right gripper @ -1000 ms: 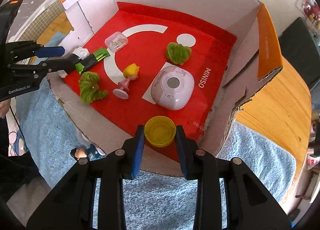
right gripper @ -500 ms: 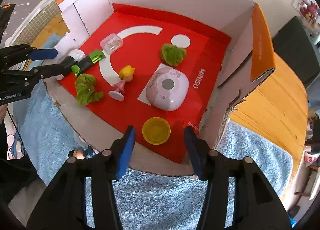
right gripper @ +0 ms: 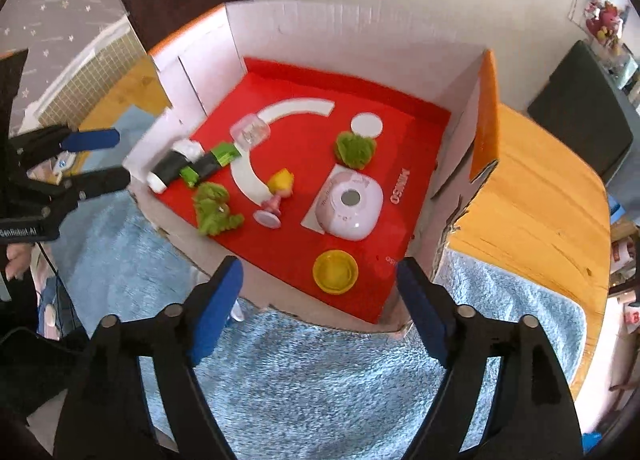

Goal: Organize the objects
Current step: 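Withdraw both tools from the box back over the towel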

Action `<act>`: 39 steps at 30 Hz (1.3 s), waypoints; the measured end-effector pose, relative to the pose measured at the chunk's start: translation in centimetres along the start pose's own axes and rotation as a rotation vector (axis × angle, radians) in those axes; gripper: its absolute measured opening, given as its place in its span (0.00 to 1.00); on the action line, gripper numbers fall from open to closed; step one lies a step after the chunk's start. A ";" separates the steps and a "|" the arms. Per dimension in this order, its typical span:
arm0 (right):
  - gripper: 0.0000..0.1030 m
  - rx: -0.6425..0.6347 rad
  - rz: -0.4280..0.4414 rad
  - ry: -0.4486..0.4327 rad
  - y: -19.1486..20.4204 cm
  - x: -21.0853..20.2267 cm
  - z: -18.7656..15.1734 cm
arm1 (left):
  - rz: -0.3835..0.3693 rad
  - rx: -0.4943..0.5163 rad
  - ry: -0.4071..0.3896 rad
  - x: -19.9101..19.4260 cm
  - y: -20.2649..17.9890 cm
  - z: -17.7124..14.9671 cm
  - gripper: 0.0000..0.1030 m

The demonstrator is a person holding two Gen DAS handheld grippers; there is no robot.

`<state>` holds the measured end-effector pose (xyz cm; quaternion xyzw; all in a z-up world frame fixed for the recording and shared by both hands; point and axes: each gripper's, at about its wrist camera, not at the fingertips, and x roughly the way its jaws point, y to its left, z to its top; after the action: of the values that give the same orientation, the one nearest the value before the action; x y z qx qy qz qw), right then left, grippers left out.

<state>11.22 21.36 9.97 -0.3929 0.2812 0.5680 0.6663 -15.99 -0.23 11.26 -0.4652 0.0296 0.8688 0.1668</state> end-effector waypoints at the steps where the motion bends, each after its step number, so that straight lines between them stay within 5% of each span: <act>1: 0.81 0.006 -0.003 -0.020 0.2 -0.5 0.1 | -0.001 0.000 -0.012 -0.4 -0.1 -0.1 0.72; 19: 0.89 -0.030 -0.063 -0.259 5.1 -8.4 -2.9 | 0.013 -0.001 -0.197 -7.8 -2.8 -3.4 0.82; 39: 0.91 0.059 -0.151 -0.374 7.7 -6.7 -9.6 | 0.105 -0.072 -0.297 -7.2 -3.3 -9.6 0.96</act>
<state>3.06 10.05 8.83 -0.2809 0.1391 0.5709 0.7588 -3.61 -0.95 12.11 -0.3349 -0.0023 0.9361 0.1069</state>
